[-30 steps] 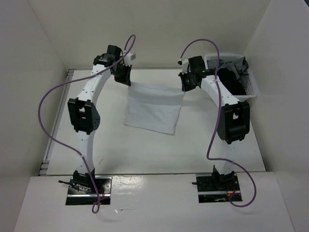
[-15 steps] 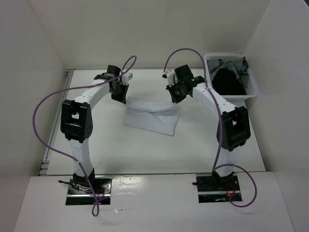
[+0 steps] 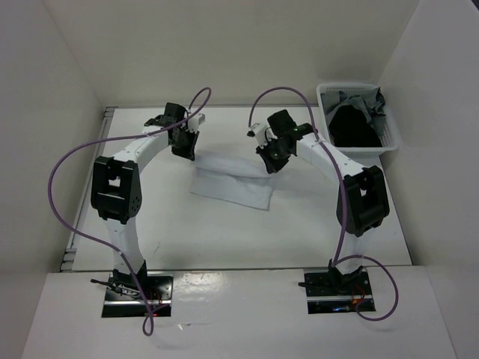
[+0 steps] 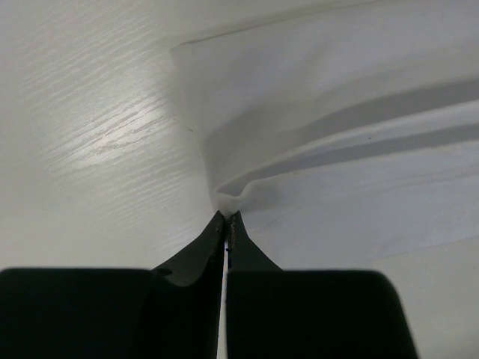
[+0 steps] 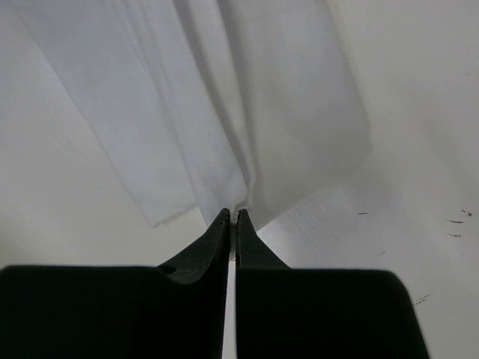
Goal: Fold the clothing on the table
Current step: Fold the skirt
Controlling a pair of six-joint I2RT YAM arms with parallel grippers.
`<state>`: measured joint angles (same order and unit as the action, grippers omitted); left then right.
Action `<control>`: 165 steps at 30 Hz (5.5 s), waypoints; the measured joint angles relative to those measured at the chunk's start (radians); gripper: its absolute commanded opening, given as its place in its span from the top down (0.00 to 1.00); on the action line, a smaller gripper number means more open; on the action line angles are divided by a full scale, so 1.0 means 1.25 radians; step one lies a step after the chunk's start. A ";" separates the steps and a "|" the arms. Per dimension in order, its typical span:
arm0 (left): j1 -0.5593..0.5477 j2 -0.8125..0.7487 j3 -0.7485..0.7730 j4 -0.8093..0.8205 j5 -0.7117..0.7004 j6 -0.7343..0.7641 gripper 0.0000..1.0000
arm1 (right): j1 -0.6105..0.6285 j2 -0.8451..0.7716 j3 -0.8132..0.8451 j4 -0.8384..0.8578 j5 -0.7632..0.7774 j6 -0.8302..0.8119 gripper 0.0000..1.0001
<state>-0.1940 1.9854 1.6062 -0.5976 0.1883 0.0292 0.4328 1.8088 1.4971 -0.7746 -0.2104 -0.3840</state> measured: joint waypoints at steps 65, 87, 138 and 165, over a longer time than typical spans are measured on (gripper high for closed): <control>0.435 -0.476 -0.362 -0.043 0.099 0.017 0.01 | 0.176 0.093 0.121 -0.096 -0.134 -0.025 0.01; 0.536 -0.477 -0.387 -0.048 0.157 0.021 0.01 | 0.215 0.205 0.164 -0.066 -0.180 -0.023 0.01; 0.152 -0.302 -0.305 -0.019 0.140 0.101 0.01 | 0.152 -0.020 -0.099 0.030 0.136 0.084 0.01; -0.035 -0.069 -0.257 0.031 -0.089 0.041 0.01 | 0.130 0.041 -0.161 0.047 0.203 0.157 0.01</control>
<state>-0.2382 1.8988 1.2850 -0.5587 0.0776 0.0803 0.5949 1.8595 1.2953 -0.7155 0.0429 -0.1871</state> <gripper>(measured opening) 0.993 0.993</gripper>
